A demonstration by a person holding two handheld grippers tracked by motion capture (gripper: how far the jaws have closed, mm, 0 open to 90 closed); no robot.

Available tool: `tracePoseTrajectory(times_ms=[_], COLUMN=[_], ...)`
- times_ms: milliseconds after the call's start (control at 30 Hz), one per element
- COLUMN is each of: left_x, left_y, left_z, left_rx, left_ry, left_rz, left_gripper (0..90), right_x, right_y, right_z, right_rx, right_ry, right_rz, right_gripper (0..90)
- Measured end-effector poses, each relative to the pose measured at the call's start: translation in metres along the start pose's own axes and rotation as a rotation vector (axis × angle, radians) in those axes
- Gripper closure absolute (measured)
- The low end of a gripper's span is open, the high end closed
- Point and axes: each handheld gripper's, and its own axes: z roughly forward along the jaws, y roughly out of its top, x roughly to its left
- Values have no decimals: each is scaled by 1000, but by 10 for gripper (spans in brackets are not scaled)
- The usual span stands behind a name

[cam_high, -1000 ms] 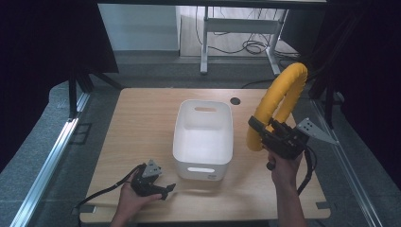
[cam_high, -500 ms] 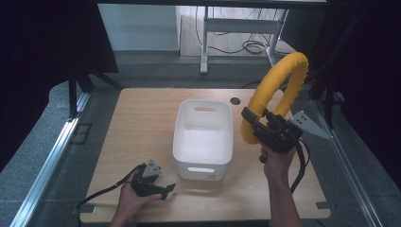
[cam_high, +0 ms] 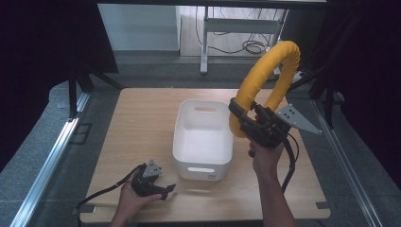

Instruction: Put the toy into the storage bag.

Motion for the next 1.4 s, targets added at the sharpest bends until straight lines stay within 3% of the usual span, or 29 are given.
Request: tracePoseTrajectory(times_ms=[600, 733, 1400], left_x=[0, 0, 0], left_y=[0, 0, -1], left_z=[0, 0, 1], left_rx=[2, 5, 14], left_ry=[-2, -3, -8], left_rz=[3, 5, 10], left_gripper=[152, 152, 152], right_x=[28, 35, 55], right_y=[3, -1, -24], right_z=[23, 29, 50], right_rx=[14, 19, 59], right_ry=[85, 119, 188], right_rz=[-9, 3, 24], right_gripper=[486, 486, 485])
